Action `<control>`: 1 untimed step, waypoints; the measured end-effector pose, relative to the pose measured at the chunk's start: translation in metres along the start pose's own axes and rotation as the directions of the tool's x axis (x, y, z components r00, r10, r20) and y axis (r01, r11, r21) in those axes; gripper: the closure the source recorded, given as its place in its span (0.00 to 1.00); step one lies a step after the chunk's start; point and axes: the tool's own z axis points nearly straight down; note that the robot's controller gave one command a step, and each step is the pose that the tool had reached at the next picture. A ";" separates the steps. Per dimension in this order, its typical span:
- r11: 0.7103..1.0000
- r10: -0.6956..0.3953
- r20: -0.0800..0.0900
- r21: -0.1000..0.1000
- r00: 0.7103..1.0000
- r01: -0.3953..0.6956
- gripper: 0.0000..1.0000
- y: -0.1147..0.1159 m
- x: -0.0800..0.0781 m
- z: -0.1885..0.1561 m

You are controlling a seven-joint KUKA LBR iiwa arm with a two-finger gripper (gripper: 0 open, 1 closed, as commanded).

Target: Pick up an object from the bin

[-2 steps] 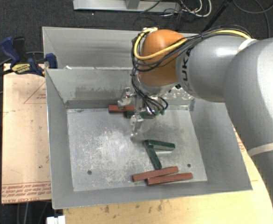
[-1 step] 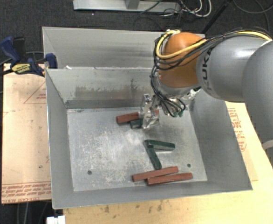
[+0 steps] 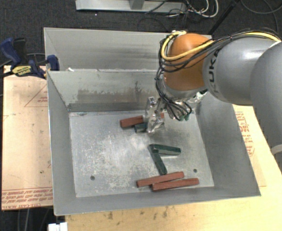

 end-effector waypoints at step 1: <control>0.995 -0.096 -0.020 -0.004 0.995 0.096 1.00 0.002 -0.003 -0.107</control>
Offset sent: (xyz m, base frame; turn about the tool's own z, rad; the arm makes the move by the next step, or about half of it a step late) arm 0.0000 0.0000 0.0000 0.0000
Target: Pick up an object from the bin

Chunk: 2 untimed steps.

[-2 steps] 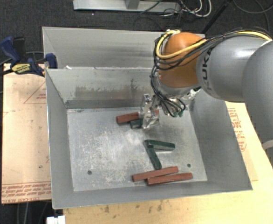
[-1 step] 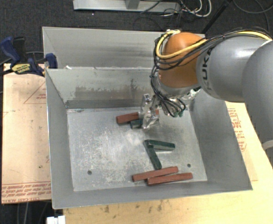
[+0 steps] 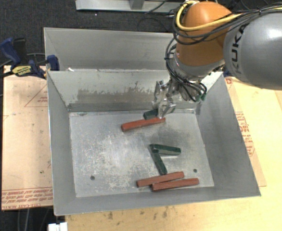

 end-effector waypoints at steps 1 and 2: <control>1.000 0.000 0.000 0.000 1.000 0.000 1.00 0.000 0.000 0.000; 0.994 -0.105 -0.004 -0.002 0.994 0.105 1.00 -0.004 0.007 -0.039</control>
Offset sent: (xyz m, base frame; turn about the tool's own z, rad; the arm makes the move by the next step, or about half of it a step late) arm -0.0201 -0.0263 0.1516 -0.3880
